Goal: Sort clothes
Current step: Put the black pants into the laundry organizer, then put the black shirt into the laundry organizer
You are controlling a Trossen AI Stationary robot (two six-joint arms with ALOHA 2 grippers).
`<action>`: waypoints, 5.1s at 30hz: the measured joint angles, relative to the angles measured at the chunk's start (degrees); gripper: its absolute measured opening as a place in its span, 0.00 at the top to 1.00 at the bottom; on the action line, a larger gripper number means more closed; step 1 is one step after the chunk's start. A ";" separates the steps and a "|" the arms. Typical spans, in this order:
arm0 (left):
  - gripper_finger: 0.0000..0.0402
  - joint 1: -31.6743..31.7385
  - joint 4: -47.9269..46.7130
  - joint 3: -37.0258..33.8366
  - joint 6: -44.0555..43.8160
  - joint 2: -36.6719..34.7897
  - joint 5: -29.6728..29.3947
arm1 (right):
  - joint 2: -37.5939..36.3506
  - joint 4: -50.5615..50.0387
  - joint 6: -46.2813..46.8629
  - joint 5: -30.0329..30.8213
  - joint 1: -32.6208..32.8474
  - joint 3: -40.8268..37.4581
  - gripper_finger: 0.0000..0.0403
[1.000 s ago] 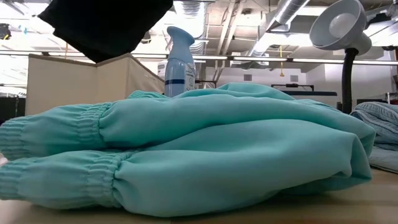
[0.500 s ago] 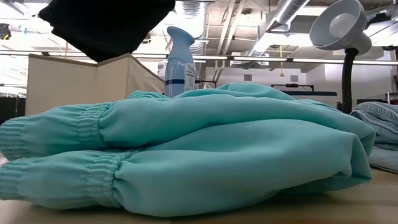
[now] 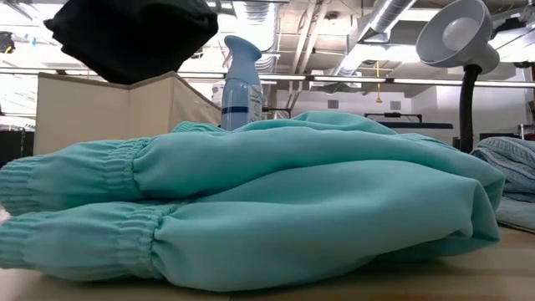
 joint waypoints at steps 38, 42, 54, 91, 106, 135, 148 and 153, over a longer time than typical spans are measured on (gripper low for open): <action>0.92 30.49 -28.93 0.02 -26.12 16.65 22.14 | 0.02 1.38 -0.04 0.07 0.00 0.00 0.63; 0.92 30.49 -32.83 0.02 -28.65 18.75 22.33 | 0.02 1.38 -0.02 0.07 0.00 0.00 0.63; 0.91 30.93 -41.37 0.02 -33.79 23.71 27.01 | 0.02 1.36 -0.02 0.07 0.01 0.00 0.63; 0.72 30.55 -39.38 0.07 -32.00 25.00 45.61 | 0.02 1.33 -0.04 0.07 0.00 0.00 0.63; 0.72 29.79 -39.03 0.02 -32.15 25.03 52.26 | 0.02 1.33 -0.04 0.07 0.00 0.00 0.63; 0.72 25.77 -37.59 0.02 -32.04 25.03 52.15 | 0.02 1.38 -0.02 0.07 0.00 0.00 0.63; 0.72 23.60 -28.82 0.00 -29.20 24.10 52.16 | 3.66 4.22 -2.61 0.59 -1.29 4.16 0.63; 0.72 23.03 -28.40 0.00 -29.23 23.36 52.34 | 8.79 1.40 -7.39 0.57 -3.34 11.24 0.63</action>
